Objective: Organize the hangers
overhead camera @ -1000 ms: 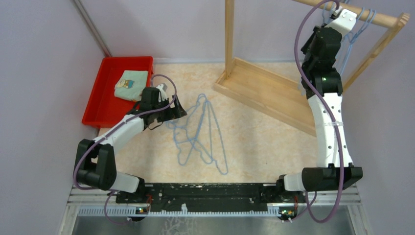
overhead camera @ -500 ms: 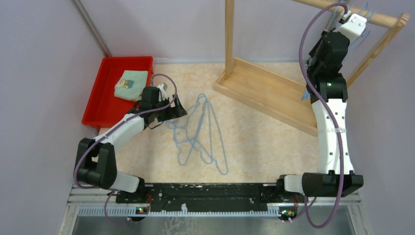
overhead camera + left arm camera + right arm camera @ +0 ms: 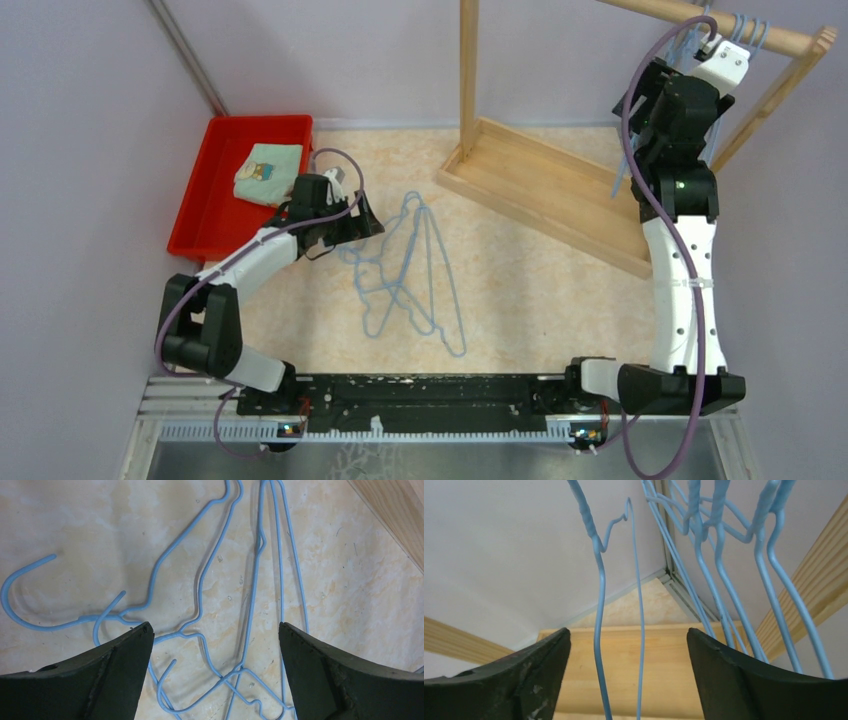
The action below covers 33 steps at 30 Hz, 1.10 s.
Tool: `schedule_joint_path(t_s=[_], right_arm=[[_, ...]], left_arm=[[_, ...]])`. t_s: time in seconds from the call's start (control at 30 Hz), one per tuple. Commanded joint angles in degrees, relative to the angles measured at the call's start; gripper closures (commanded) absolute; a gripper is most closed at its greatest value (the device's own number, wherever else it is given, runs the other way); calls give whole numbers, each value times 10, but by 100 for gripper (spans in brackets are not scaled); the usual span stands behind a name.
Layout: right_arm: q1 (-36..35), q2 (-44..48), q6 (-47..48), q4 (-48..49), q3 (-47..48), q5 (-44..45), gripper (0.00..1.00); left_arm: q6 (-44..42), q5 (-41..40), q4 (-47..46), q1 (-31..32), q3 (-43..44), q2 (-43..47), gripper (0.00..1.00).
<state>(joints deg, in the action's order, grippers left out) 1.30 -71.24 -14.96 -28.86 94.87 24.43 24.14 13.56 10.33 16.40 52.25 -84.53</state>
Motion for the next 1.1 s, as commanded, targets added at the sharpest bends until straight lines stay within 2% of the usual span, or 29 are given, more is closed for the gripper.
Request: schedule_joint_path(t_s=[0.0, 0.27, 0.4, 0.57, 0.67, 0.8, 0.87, 1.0, 1.07], right_arm=[[-2, 54, -29, -15, 1, -40, 9], [-11, 123, -2, -32, -7, -29, 5], [-11, 164, 16, -17, -19, -61, 5], [-12, 213, 45, 51, -64, -142, 7], [-11, 216, 66, 95, -82, -245, 9], [-15, 169, 59, 114, -67, -452, 10], [-39, 125, 58, 95, -54, -509, 11], [-126, 51, 104, 14, -23, -527, 13], [-195, 16, 138, -22, -12, -485, 13]], left_arm=[[-7, 8, -14, 0, 22, -18, 0], [-9, 19, -27, 0, 39, -60, 0], [-9, 22, -32, 1, 49, -82, 0], [-11, 19, -48, 0, 58, -107, 0], [-11, 18, -48, 1, 68, -121, 0], [-11, 4, -52, 1, 68, -125, 0], [-14, -4, -50, 1, 68, -126, 0], [-12, -19, -48, 0, 64, -123, 0], [-10, -25, -60, -1, 54, -116, 0]])
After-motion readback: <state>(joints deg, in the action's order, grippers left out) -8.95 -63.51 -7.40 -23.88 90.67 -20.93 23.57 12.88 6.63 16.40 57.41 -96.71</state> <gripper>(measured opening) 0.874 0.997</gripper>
